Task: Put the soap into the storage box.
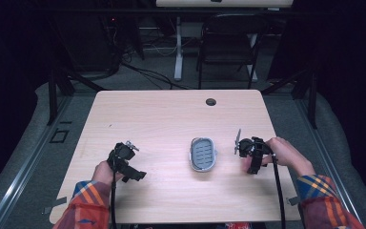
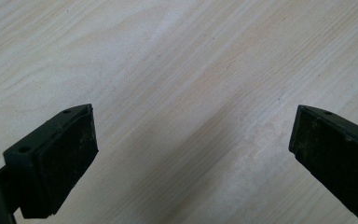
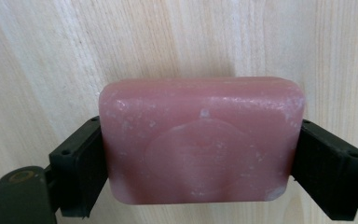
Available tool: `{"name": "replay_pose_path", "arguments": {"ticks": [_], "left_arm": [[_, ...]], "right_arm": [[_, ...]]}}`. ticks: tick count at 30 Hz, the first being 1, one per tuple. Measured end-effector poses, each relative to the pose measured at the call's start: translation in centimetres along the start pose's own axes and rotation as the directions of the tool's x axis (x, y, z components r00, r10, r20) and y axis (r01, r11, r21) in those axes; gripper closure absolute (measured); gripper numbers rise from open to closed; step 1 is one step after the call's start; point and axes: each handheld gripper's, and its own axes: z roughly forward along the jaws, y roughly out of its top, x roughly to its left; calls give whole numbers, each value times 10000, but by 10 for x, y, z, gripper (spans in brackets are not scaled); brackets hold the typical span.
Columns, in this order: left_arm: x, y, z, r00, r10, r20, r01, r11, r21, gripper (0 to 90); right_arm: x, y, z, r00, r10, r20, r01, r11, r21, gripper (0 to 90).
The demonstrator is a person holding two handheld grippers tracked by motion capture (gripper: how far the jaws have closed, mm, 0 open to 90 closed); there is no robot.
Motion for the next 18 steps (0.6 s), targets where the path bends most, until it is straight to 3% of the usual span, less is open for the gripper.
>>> {"name": "replay_pose_path", "arguments": {"ticks": [18], "left_arm": [[0,0,1,10000,28,15,-28,10000,75,10]], "right_arm": [[7,18,-8,9987,-479,-177,475,9986,-218,131]]}}
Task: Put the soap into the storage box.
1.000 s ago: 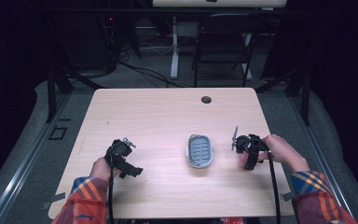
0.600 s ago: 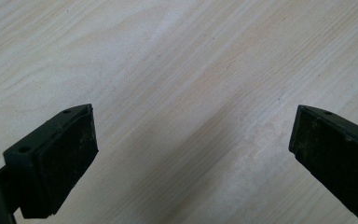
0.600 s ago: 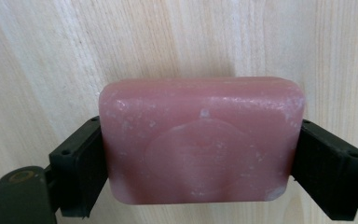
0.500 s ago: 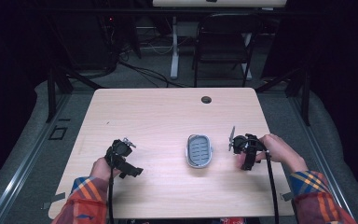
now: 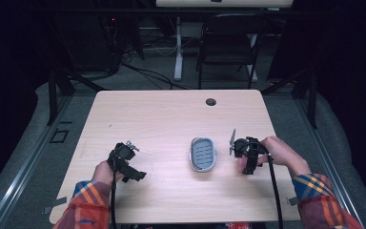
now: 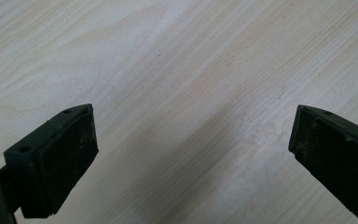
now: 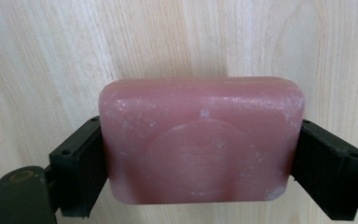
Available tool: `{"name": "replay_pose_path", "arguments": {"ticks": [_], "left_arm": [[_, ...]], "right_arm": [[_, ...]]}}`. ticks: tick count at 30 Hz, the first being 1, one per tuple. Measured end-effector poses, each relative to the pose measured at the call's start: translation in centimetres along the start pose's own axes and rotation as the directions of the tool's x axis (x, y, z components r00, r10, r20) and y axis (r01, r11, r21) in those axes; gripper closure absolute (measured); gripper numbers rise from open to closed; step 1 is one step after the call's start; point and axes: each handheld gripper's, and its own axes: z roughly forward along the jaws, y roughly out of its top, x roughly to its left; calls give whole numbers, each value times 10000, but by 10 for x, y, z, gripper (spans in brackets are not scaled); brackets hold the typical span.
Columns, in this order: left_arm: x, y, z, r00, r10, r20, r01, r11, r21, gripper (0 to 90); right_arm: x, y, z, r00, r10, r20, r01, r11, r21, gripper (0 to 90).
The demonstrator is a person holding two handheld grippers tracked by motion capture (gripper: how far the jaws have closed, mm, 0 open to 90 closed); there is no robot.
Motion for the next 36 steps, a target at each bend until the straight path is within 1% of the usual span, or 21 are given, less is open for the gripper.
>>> {"name": "replay_pose_path", "arguments": {"ticks": [3,4,8,12,17,19,22,24,26,36], "left_arm": [[0,0,0,10000,26,-20,-26,10000,-9,10],[0,0,0,10000,-6,-7,6,10000,-17,10],[0,0,-1,10000,-2,0,2,10000,-28,11],[0,0,0,10000,23,0,-23,10000,-15,11],[0,0,0,10000,23,30,-23,10000,-12,11],[0,0,1,10000,23,38,-23,10000,9,11],[0,0,1,10000,10,36,-10,10000,-6,11],[0,0,1,10000,19,34,-19,10000,2,11],[0,0,1,10000,14,40,-14,10000,7,11],[-1,2,3,9999,79,65,-80,10000,34,12]], "right_arm": [[1,5,-1,9999,-87,-61,86,10000,-50,131],[1,7,-2,9998,-196,-35,196,9998,7,131],[2,11,-2,9998,-203,-62,202,9998,-88,131],[3,17,-4,9992,-385,-50,384,9992,-77,131],[3,23,-6,9985,-491,-236,488,9987,-130,132],[3,25,-6,9985,-498,-224,494,9986,-182,131],[2,28,-8,9979,-625,-180,623,9980,-138,132],[2,29,-9,9980,-605,-188,603,9981,-118,131],[2,30,-11,9979,-622,-173,618,9978,-225,131],[-1,36,-20,9972,-738,-124,735,9971,-196,132]]}}
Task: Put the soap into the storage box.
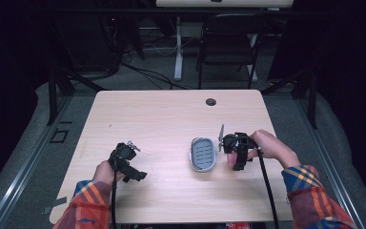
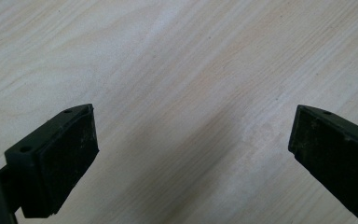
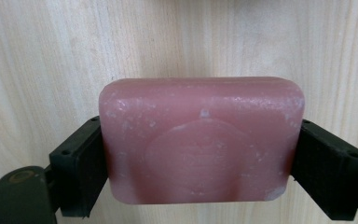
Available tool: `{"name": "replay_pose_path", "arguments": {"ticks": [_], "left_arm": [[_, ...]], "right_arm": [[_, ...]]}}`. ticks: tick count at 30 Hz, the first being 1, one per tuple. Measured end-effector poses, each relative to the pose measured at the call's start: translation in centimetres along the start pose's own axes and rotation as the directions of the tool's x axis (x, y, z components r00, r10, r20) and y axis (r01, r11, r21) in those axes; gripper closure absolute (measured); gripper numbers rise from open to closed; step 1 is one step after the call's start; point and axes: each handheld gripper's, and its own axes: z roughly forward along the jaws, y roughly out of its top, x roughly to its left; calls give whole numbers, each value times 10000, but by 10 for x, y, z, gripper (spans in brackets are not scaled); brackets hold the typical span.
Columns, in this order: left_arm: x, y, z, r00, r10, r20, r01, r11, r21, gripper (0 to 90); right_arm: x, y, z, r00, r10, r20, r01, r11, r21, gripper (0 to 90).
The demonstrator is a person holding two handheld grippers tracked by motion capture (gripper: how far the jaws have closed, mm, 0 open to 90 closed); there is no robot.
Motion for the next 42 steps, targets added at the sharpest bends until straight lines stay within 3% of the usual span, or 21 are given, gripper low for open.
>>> {"name": "replay_pose_path", "arguments": {"ticks": [42], "left_arm": [[-1,1,1,9999,108,31,-108,9999,88,17]], "right_arm": [[-12,28,-54,9970,-553,546,566,9981,-227,132]]}}
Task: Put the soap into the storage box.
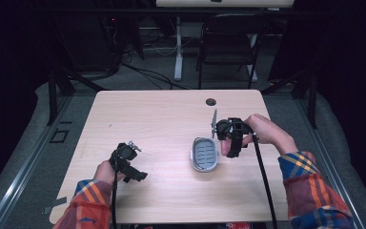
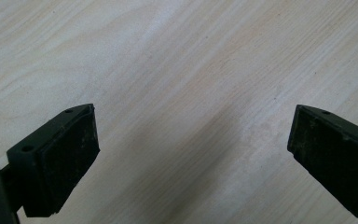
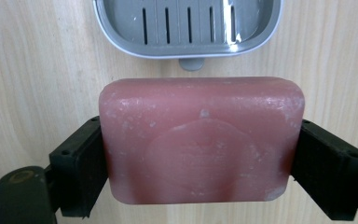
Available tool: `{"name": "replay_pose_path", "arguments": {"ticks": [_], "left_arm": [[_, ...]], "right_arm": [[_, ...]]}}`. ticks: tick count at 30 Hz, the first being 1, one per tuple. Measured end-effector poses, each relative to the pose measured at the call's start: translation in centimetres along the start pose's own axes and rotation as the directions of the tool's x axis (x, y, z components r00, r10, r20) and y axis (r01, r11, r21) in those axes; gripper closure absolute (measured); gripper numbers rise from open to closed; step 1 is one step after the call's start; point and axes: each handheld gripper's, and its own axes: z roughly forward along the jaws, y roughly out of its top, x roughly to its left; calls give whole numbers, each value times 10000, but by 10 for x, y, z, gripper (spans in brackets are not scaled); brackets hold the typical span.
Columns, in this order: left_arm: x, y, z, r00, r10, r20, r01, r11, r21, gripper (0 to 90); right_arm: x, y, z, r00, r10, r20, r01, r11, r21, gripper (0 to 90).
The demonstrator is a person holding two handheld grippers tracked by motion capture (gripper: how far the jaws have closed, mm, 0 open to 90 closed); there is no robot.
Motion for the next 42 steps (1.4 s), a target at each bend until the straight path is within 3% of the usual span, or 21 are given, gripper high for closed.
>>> {"name": "replay_pose_path", "arguments": {"ticks": [11,30,42], "left_arm": [[0,0,0,10000,1,23,-1,10000,-16,17],[0,0,0,9999,76,75,-76,10000,20,18],[0,0,0,9999,85,92,-86,10000,19,18]], "right_arm": [[-3,22,1,9994,-343,-5,343,9994,-63,131],[-6,55,25,9975,-582,-399,571,9980,-288,131],[-8,63,41,9972,-477,-569,460,9985,-302,131]]}}
